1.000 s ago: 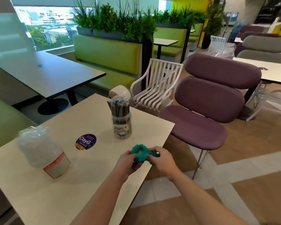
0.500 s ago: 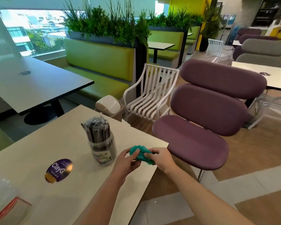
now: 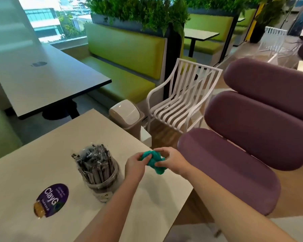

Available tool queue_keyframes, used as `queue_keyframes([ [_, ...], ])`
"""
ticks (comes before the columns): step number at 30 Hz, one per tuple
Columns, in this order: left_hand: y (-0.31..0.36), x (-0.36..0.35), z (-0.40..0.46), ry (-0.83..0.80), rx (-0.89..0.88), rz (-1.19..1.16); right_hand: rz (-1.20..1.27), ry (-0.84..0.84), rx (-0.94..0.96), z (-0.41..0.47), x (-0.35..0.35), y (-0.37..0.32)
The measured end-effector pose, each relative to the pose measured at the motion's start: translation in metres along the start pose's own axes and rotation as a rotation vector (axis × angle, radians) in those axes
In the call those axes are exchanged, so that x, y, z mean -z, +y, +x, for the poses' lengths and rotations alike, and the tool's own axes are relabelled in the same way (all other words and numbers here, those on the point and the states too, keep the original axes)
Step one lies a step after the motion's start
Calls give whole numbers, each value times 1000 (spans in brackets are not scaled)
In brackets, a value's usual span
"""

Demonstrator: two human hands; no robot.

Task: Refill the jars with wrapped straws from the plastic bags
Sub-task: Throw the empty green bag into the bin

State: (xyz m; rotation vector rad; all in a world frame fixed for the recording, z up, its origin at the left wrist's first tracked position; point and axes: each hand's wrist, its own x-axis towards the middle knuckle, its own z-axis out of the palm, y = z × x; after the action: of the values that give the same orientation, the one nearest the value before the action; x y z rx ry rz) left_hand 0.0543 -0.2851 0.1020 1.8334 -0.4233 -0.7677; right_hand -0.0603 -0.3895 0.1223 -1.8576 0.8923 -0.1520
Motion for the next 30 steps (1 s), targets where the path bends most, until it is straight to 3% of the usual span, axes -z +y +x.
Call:
queue_keyframes([
  [8, 20, -27, 97, 178, 56, -52, -11, -133, 50, 125, 32, -5],
  [19, 41, -55, 215, 358, 160, -240, -4, -165, 80, 283, 54, 0],
  [30, 15, -28, 340, 704, 220, 116, -352, -126, 436, 418, 13, -1],
])
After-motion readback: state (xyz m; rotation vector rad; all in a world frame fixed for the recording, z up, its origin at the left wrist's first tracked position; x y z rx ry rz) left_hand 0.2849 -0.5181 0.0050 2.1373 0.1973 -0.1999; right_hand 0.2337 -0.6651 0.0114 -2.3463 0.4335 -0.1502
